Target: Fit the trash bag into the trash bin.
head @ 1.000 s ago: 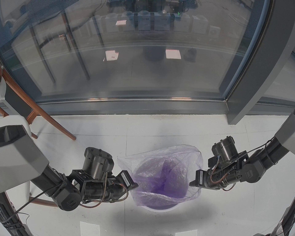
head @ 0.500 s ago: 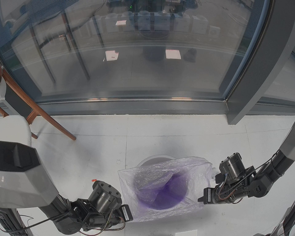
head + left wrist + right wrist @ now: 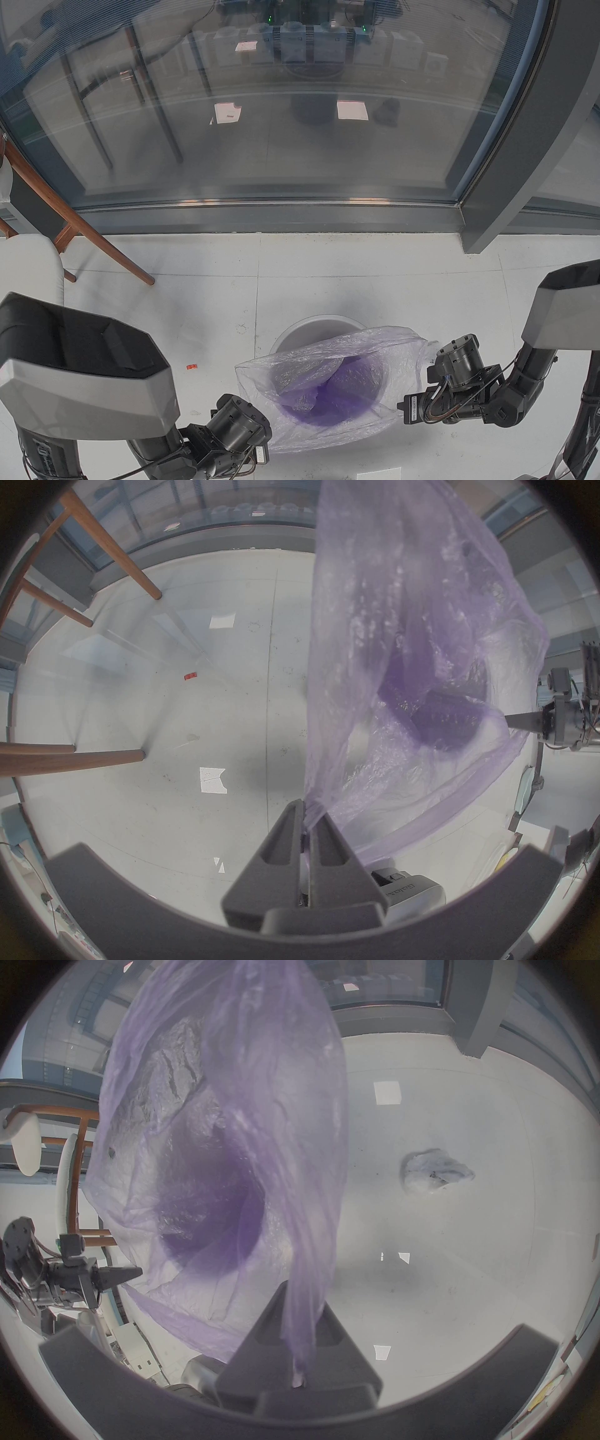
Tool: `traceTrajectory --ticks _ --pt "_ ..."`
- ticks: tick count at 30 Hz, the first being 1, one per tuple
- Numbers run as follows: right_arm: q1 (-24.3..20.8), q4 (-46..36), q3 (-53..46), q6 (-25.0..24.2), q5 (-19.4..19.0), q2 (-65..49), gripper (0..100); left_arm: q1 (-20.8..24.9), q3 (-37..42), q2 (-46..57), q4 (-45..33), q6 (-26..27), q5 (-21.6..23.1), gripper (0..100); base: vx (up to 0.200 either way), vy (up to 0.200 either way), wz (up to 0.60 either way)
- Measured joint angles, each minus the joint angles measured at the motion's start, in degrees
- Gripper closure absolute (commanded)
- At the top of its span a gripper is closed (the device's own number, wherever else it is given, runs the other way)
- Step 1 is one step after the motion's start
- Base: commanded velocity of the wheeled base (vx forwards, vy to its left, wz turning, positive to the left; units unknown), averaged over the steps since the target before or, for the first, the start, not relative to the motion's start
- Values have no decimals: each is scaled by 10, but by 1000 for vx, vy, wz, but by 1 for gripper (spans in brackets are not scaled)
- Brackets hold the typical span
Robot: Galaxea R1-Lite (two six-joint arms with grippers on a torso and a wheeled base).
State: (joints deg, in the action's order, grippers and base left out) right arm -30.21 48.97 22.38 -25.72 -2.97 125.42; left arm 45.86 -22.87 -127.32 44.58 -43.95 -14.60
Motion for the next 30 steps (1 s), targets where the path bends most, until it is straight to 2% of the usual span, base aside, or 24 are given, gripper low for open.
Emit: traceTrajectory --ticks 4,9,17,22,30 --pt "10 31 -6 3 4 24 100 -1 -4 -25 27 35 -8 100 0 0 0" --pt "25 35 -6 9 11 46 100 -3 -14 -42 24 48 -12 100 0 0 0" --pt "52 55 16 45 25 83 100 -24 -46 -67 2 101 -60 100 0 0 0" --pt "58 104 26 46 25 101 100 -30 -60 -76 9 95 -67 100 0 0 0" --pt "62 157 31 45 25 115 100 -40 -72 -81 69 85 -80 100 0 0 0"
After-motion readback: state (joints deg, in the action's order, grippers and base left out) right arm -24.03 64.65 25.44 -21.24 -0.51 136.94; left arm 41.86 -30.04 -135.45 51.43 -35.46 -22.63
